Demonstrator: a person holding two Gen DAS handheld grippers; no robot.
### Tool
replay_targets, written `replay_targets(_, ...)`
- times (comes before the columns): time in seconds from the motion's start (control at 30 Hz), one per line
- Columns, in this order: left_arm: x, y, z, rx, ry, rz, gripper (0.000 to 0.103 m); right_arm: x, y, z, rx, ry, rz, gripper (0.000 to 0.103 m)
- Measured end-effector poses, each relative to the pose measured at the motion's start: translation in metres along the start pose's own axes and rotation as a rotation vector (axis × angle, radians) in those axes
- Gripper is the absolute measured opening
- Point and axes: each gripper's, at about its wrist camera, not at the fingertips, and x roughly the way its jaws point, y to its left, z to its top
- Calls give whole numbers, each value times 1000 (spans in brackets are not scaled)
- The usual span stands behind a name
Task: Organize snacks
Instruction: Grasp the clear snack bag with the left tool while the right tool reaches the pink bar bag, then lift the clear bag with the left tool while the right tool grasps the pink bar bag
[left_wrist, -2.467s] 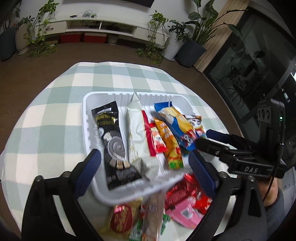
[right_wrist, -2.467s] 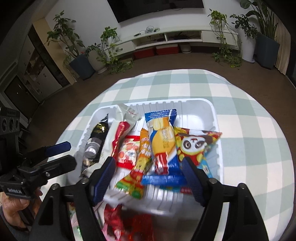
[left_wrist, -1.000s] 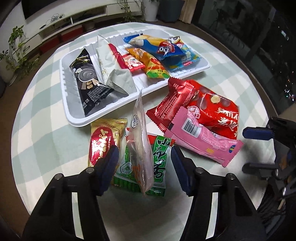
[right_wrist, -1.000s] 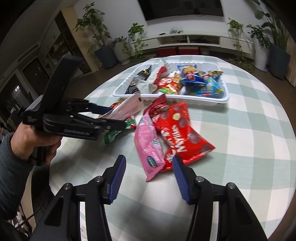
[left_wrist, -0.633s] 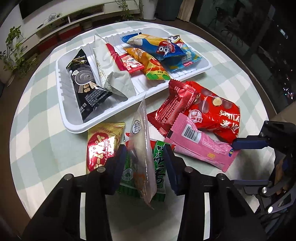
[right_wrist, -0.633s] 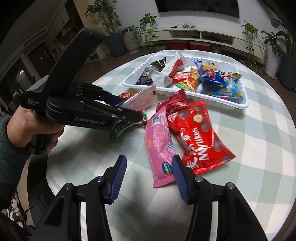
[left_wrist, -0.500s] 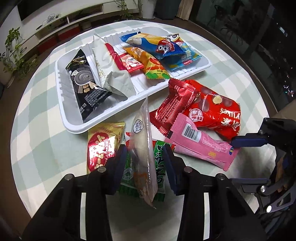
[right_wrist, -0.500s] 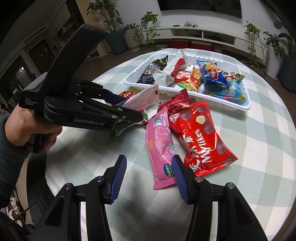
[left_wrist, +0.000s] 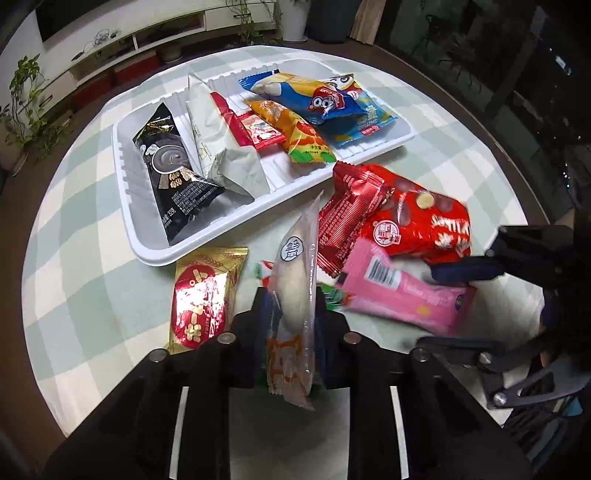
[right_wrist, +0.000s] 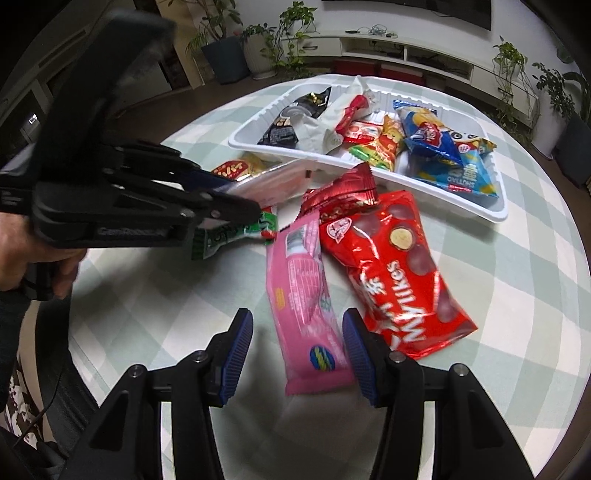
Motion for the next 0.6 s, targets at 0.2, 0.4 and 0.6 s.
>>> replay_targets(0.2, 7, 3, -3, -15, 34, -19, 18, 15, 4, 1, -29, 30, -31, 55)
replay_targets(0.4, 12, 4, -3, -2, 41, 17, 18, 16, 7, 1, -51, 37, -43, 55)
replay_targets(0.6, 11, -1, -8, 9, 30, 18, 17, 16, 7, 1, -61, 38, -73, 45)
